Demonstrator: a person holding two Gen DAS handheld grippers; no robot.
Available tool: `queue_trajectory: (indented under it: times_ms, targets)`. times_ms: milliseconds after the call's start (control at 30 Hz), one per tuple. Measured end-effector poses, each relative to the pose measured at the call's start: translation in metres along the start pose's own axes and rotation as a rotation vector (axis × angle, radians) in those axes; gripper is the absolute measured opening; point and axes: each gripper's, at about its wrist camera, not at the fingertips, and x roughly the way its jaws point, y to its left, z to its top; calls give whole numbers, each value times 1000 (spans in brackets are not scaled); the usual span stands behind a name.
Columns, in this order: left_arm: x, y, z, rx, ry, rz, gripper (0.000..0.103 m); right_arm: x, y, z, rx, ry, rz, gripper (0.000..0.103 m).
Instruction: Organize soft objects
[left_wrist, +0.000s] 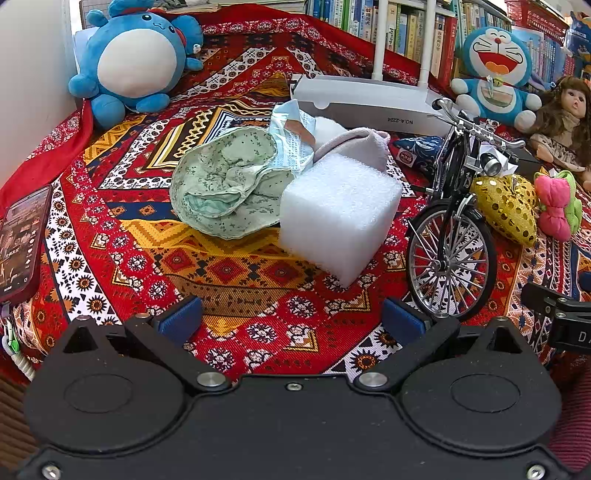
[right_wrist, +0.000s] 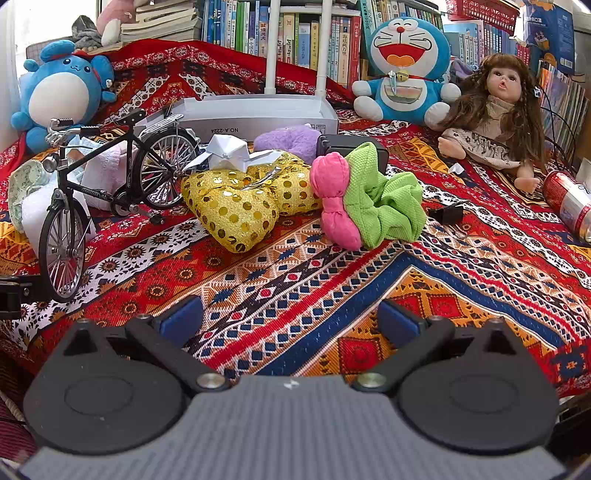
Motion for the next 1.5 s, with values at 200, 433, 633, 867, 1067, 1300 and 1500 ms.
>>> queue_trajectory:
  times_ms: [200,433,633,867,1067,1300,1500]
  targets:
    - [0,0,0,0,0,0,103,0,0,0,0,0,0,103]
    - [0,0,0,0,-1,0,103,0,0,0,0,1,0,103]
    - [0,0,0,0,-1,0,103,0,0,0,0,1,0,103]
    - [0,0,0,0,-1,1,103,0,0,0,0,1,0,103]
    - [0,0,0,1,0,1,103,-1,0,0,0,1,0,103]
    - [2,14,2,41,2,-19,103,-2,-1,-4,-2,-35,10,103]
    - [2,18,2,57,4,-36,103,-4,-3,-10,-10,-56,21,103]
